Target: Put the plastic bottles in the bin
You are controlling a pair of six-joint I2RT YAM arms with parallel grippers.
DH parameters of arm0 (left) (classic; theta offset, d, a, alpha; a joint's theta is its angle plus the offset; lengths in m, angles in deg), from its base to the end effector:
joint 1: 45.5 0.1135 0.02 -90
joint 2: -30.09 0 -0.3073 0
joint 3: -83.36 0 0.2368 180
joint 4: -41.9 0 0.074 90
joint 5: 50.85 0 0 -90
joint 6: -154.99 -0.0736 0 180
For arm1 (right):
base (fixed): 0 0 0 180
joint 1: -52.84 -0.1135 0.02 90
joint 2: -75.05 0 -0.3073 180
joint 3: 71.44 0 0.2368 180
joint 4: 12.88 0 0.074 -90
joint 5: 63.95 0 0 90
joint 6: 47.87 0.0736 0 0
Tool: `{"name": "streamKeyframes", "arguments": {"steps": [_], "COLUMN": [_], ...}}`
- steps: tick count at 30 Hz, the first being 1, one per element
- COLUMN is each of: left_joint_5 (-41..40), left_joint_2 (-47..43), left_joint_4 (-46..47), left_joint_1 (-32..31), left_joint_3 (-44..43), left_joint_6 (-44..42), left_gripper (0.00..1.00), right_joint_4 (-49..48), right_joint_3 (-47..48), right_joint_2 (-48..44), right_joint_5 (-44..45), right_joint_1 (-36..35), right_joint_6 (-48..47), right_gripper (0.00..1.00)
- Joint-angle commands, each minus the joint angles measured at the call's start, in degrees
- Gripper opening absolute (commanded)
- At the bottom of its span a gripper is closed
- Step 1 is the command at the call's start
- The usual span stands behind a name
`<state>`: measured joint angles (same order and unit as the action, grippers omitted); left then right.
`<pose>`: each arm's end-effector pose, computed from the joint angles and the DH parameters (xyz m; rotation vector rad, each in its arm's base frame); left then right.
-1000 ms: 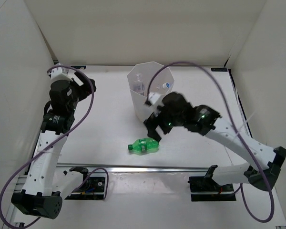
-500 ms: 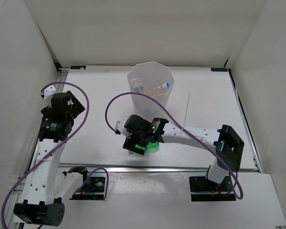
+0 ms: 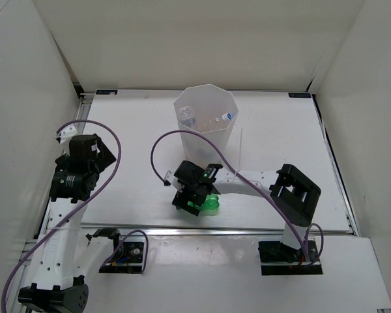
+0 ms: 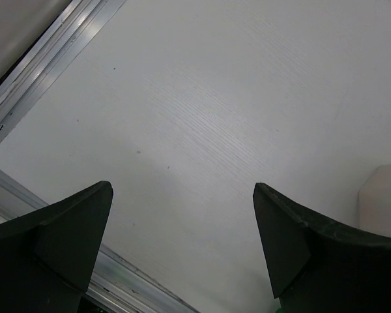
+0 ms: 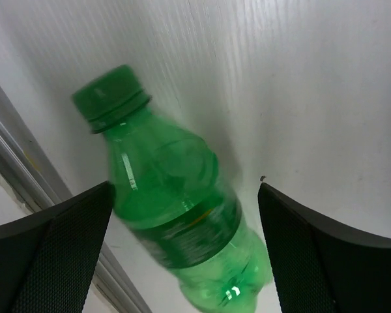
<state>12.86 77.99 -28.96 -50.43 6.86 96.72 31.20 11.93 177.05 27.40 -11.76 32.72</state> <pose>0.1278 0.0217 0.3607 -0.7351 2.0991 0.1826 0.1628 0.3389 0.2073 -1.6162 2.1572 0.2750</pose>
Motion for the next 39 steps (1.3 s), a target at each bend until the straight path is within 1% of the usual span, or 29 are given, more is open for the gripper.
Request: {"name": "streamKeyframes", "arguments": {"steps": [1,4,6,11,12,13,14,15,18,19,21,22,23,24,26,27,28,30,32,33,34,35,36,38,39], "left_joint_5": [-1.7,-2.2,-2.2,-2.7,-2.7,-2.7,-2.7,-2.7,-3.3,-3.3,-4.7,-4.7,-5.4,-5.4,-5.4,-5.4,-5.4,-4.8,-4.2,-3.7,-3.7,-3.7,-3.7,-3.1,-2.6], "left_joint_2": [-1.4,-1.9,-2.5,-2.5,-2.5,-3.0,-3.0,-3.0,-3.0,-3.0,-3.0,-3.0,-3.0,-3.0,-3.0,-3.0,-3.0,-3.5,-3.5,-3.5,-3.5,-3.5,-3.5,-3.5,-3.5], "left_joint_4": [-1.6,-2.1,-2.1,-2.6,-2.6,-2.6,-2.6,-2.6,-2.1,-2.1,-1.6,-1.6,-1.6,-1.0,-1.0,-0.4,-0.4,-0.4,-0.4,-0.4,-0.4,-0.4,-0.4,-0.4,-0.4], "left_joint_1": [0.3,0.3,0.3,0.3,0.3,0.3,0.3,0.3,0.3,0.3,0.3,0.3,0.3,0.3,0.3,0.3,0.3,0.3,0.3,0.3,0.3,0.3,0.3,0.3,0.3], "left_joint_3": [0.7,0.7,1.3,1.3,1.3,1.3,1.3,1.3,1.3,1.3,1.3,0.7,0.7,0.7,1.3,1.4,2.0,2.6,3.2,3.2,3.2,3.2,3.2,3.2,3.2], "left_joint_6": [-0.9,-0.9,-0.9,-1.5,-2.0,-2.0,-2.0,-2.0,-2.0,-2.0,-2.0,-2.0,-2.5,-2.5,-2.5,-2.5,-2.5,-2.0,-2.0,-2.0,-2.0,-2.0,-2.0,-2.0,-2.0], "left_gripper": [1.0,1.0,1.0,1.0,1.0,1.0,1.0,1.0,1.0,1.0,1.0,1.0,1.0,1.0,1.0,1.0,1.0,1.0,1.0,1.0,1.0,1.0,1.0,1.0,1.0], "right_joint_4": [-2.3,-1.6,0.0,3.4,5.2,6.1,6.9,7.5,9.8,11.6,13.7,16.4,17.3,18.4,22.0,23.1,24.1,21.1,18.9,17.4,16.7,16.7,16.0,16.0,16.0], "right_joint_3": [-1.0,0.3,1.4,4.4,6.0,6.8,7.5,8.1,10.5,11.8,18.6,22.3,26.4,35.2,45.3,50.5,60.2,63.0,65.4,66.0,66.0,66.0,65.3,64.6,64.6], "right_joint_2": [1.4,3.0,3.8,6.9,6.9,7.7,7.7,7.7,6.3,5.6,3.0,1.6,1.6,1.1,2.6,3.6,5.4,4.3,3.0,2.1,1.0,0.5,-0.3,-0.3,-0.3], "right_joint_5": [-4.2,-5.7,-6.2,-7.2,-7.8,-7.8,-7.8,-7.2,-6.0,-5.3,-3.2,0.1,2.0,3.8,6.8,8.9,9.9,11.0,14.0,15.3,16.0,16.0,12.5,8.5,6.7], "right_joint_1": [0.7,2.0,2.0,2.6,2.6,2.6,2.6,2.6,2.6,2.1,0.7,-0.6,-1.1,-1.1,-1.1,-0.5,-0.5,1.4,3.1,5.2,6.8,8.7,13.0,17.4,21.0], "right_joint_6": [3.6,6.3,6.9,9.7,10.2,10.2,11.1,11.9,12.6,13.2,13.2,13.2,13.2,13.2,13.2,11.5,10.5,9.7,10.2,10.9,13.2,14.7,16.2,19.5,21.6], "right_gripper": [0.94,0.87,0.8,0.67,0.5,0.41,0.36,0.36,0.28,0.23,0.17,0.12,0.11,0.11,0.11,0.11,0.11,0.16,0.18,0.22,0.22,0.24,0.32,0.35,0.37]}}
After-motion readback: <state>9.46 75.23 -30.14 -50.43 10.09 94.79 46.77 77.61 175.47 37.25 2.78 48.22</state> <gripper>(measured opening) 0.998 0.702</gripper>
